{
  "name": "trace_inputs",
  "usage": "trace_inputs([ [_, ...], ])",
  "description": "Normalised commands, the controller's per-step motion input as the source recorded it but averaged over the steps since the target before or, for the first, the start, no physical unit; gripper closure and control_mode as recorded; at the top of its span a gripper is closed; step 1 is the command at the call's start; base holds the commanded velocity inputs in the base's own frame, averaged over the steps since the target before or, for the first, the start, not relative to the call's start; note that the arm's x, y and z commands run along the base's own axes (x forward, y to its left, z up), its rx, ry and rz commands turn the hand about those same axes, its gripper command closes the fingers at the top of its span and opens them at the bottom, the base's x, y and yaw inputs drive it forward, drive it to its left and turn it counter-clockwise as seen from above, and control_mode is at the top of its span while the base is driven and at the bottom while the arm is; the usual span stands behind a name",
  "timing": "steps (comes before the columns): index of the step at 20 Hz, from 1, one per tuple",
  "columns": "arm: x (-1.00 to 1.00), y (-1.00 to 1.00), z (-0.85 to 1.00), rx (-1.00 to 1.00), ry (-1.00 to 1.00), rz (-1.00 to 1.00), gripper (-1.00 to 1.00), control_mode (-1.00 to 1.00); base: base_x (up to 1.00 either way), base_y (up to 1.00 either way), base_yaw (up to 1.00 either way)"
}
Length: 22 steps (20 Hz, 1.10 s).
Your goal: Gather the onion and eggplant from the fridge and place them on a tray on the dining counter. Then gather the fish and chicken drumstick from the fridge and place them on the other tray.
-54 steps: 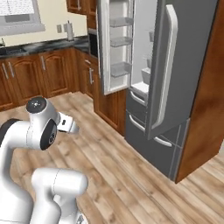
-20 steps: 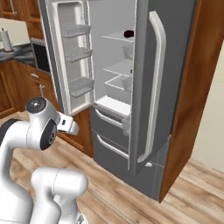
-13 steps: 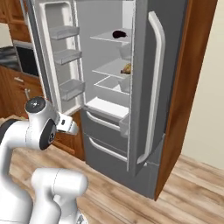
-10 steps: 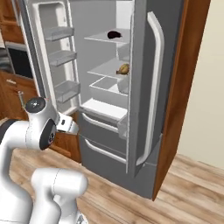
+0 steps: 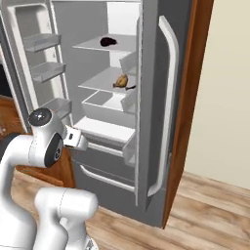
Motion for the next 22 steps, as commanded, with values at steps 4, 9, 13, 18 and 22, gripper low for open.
trace_inputs([
  [4,0.00,0.00,0.00,0.00,0.00,0.00,-1.00,1.00,0.61,0.29,-0.24],
  [9,0.00,0.00,0.00,0.00,0.00,0.00,-1.00,1.00,0.58,0.32,-0.25],
  [13,0.00,0.00,0.00,0.00,0.00,0.00,-1.00,1.00,0.53,0.34,-0.25],
  [18,0.00,0.00,0.00,0.00,0.00,0.00,-1.00,1.00,0.48,0.38,-0.24],
  [22,0.00,0.00,0.00,0.00,0.00,0.00,-1.00,1.00,0.42,0.36,-0.23],
])
